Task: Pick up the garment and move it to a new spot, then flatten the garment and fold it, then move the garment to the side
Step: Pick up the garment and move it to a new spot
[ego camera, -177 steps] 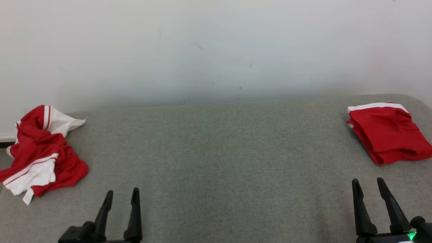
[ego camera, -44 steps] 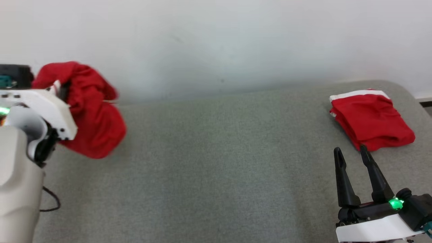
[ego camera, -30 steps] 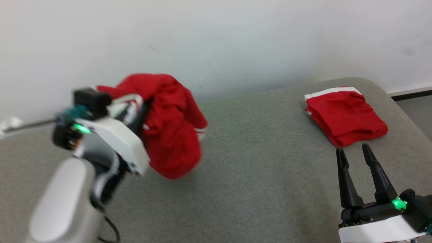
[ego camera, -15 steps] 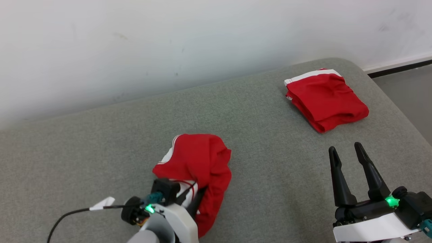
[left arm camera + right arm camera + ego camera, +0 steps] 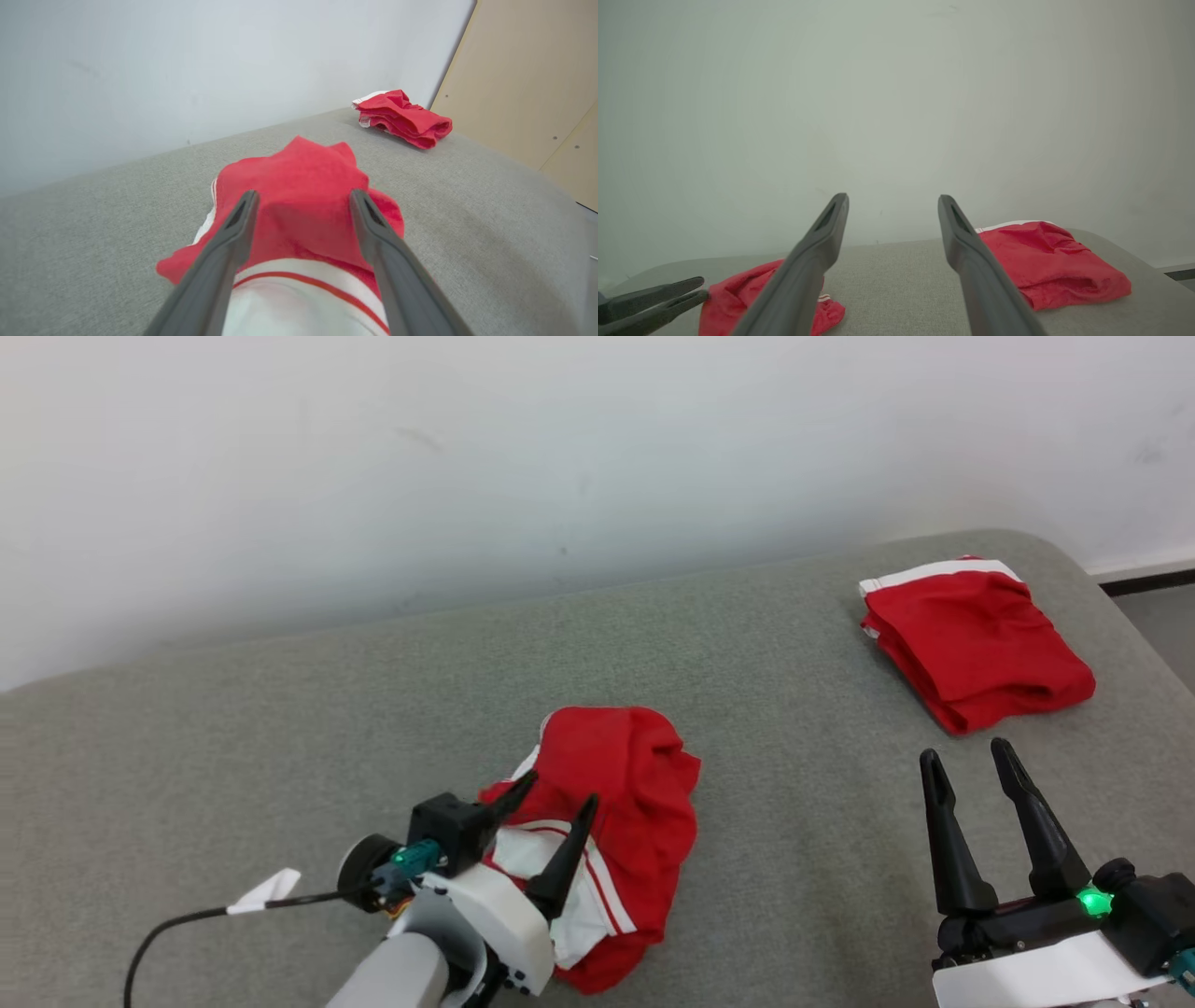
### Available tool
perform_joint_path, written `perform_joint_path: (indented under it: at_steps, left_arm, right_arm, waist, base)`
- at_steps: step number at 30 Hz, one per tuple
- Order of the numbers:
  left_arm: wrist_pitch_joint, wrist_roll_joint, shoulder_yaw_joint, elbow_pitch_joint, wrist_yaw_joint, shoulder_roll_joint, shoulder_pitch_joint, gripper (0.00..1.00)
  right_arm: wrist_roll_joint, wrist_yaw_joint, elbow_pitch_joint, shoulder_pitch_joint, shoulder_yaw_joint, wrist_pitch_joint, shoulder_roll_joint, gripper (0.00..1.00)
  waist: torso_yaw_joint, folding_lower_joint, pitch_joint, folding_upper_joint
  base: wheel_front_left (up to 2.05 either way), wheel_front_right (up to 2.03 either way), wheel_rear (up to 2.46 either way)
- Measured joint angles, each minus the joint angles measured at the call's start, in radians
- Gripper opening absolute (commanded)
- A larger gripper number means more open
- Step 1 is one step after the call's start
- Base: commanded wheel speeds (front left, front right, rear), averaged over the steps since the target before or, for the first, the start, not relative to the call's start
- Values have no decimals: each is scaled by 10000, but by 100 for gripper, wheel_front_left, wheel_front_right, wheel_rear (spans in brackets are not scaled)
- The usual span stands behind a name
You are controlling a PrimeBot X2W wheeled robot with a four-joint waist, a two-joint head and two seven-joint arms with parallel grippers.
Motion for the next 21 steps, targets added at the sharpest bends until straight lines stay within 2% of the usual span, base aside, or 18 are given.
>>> perform_joint_path:
  at_steps: [5, 9, 13, 18, 21]
  left_arm:
    - [92, -58, 347, -1085, 399, 516, 329, 100]
    - [63, -236, 815, -2036, 851, 1026, 818, 100]
    - [-410, -351, 1452, -2709, 1450, 1384, 1650, 100]
    - [-729, -497, 2182, -3193, 1950, 1377, 2887, 100]
    - [-763, -504, 2702, -3563, 2084, 1145, 3487, 100]
  right_arm:
    - [-2, 0, -29, 176, -67, 0, -44, 100]
    - [-4, 0, -38, 273, -61, 0, -38, 100]
    - [-17, 0, -42, 357, 29, 0, -12, 100]
    - [-17, 0, -58, 546, 52, 0, -35, 100]
    - [-10, 0, -27, 707, -107, 0, -13, 100]
  waist:
    - [577, 0, -246, 0]
    - [1015, 0, -414, 0]
    - [1260, 0, -544, 0]
    - [1295, 0, -510, 0]
    - [1309, 0, -453, 0]
  base:
    - [0, 0, 0]
    - [0, 0, 0]
    - [0, 0, 0]
    - [0, 0, 0]
    - [0, 0, 0]
